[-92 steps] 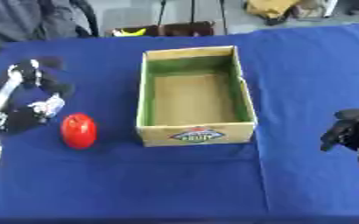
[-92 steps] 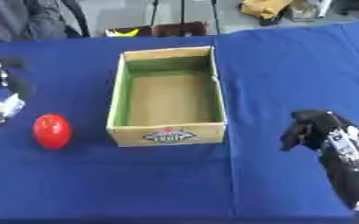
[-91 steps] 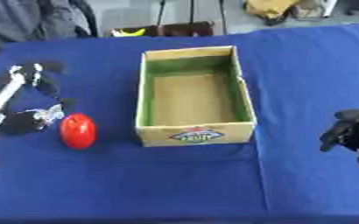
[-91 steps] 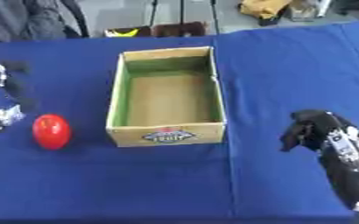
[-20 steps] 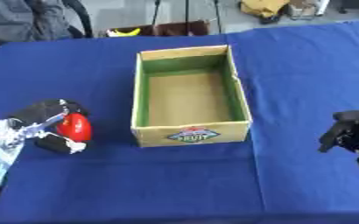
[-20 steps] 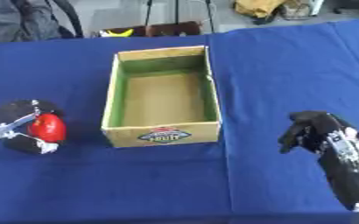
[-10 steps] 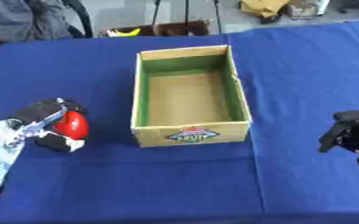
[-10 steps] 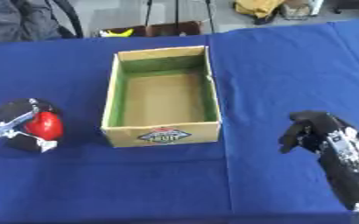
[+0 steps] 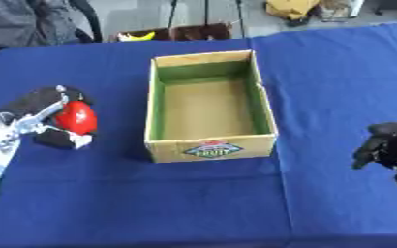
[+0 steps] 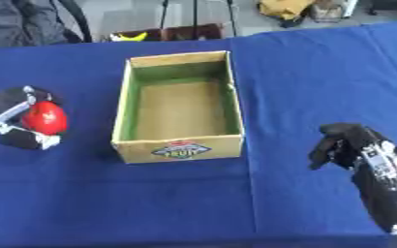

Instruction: Pick up objects on the table and place them in the box.

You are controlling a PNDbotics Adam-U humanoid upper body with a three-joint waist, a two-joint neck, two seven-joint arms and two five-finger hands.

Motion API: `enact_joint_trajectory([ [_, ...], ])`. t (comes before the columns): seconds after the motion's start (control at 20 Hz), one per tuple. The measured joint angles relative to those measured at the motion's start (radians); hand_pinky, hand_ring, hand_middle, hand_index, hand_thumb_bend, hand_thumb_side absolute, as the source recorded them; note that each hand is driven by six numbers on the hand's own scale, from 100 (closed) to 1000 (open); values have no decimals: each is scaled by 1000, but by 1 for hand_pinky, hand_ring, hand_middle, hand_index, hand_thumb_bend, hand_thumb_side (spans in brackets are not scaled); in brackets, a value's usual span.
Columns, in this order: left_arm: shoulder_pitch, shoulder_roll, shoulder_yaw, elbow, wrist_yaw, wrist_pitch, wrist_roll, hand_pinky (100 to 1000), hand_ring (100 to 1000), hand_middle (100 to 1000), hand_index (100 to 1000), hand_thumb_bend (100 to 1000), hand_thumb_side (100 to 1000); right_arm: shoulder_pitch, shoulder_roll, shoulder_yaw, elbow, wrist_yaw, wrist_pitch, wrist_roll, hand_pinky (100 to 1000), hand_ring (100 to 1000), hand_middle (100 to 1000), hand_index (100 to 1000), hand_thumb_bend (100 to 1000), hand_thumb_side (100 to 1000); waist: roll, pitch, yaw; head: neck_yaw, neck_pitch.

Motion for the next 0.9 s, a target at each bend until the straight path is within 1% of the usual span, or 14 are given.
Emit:
enact_joint_trajectory([
  [0.15,-87,34,-32,8,42,-20,-14,171,453,616,808,100,218,0,0,5,0,0,3,4,486,548,512,715,100,755,2,-2,-11,7,0],
  [0.25,-151,40,-57,32,59,-36,-29,176,456,618,807,100,213,-1,-1,10,0,0,2,10,486,548,512,715,100,748,2,-2,-24,12,0],
  [0.4,-246,40,-97,94,63,-64,-53,184,461,620,807,100,206,-2,-2,16,0,-1,1,18,485,548,511,714,100,757,4,-2,-47,22,-2],
  [0.5,-302,37,-122,142,57,-87,-66,190,464,622,806,100,199,-6,-2,20,0,-1,1,23,485,548,511,715,100,768,9,-2,-60,29,-9],
  [0.7,-398,11,-163,245,10,-132,-76,202,466,626,805,100,186,-13,-4,31,0,-2,4,33,485,547,511,715,100,780,18,4,-94,49,-11],
  [0.9,-458,-38,-191,340,-47,-184,-64,190,458,617,802,100,189,-23,-10,40,0,-2,6,43,485,547,511,715,100,793,33,10,-127,69,-18],
])
